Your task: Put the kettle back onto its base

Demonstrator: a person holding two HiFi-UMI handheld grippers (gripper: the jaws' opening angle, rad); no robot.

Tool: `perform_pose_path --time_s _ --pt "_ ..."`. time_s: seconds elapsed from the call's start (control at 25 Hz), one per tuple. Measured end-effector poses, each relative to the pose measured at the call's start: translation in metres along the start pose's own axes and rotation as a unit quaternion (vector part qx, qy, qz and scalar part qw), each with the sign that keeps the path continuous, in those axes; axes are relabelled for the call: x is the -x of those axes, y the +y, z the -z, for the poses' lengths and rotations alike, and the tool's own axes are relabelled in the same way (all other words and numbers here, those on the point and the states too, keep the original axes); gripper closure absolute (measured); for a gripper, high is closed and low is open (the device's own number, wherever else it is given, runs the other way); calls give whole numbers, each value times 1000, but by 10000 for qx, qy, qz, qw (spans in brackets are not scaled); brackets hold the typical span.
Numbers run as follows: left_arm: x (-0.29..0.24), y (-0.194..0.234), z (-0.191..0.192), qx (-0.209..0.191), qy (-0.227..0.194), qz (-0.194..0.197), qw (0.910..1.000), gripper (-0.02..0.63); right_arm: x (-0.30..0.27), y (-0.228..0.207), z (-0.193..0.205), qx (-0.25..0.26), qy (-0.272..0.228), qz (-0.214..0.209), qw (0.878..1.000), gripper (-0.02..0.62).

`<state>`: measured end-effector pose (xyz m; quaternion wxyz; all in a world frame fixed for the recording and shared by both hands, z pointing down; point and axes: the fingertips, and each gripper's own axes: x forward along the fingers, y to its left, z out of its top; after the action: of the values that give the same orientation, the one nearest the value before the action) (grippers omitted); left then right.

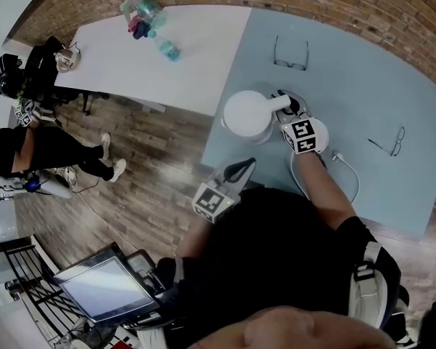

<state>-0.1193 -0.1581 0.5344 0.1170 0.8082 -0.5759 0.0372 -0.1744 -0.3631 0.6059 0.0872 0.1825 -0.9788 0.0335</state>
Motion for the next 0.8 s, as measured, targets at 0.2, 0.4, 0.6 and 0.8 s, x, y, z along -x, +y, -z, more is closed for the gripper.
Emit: perform_pose_path --time_s 0.2,0.4,0.6,0.8 --pt "3 -2 0 -32 9 6 10000 604 7 1 -6 -212 -199 17 9996 497" --pt "3 -5 1 -44 14 53 10000 604 14 -2 -6 -421 -187 30 9989 497" --pt "2 -9 -1 -69 12 150 9999 604 23 -1 -7 -393 -218 60 9990 497" --pt "-1 -15 -3 -151 -9 266 9995 604 30 -8 -16 -546 -373 138 9977 497"
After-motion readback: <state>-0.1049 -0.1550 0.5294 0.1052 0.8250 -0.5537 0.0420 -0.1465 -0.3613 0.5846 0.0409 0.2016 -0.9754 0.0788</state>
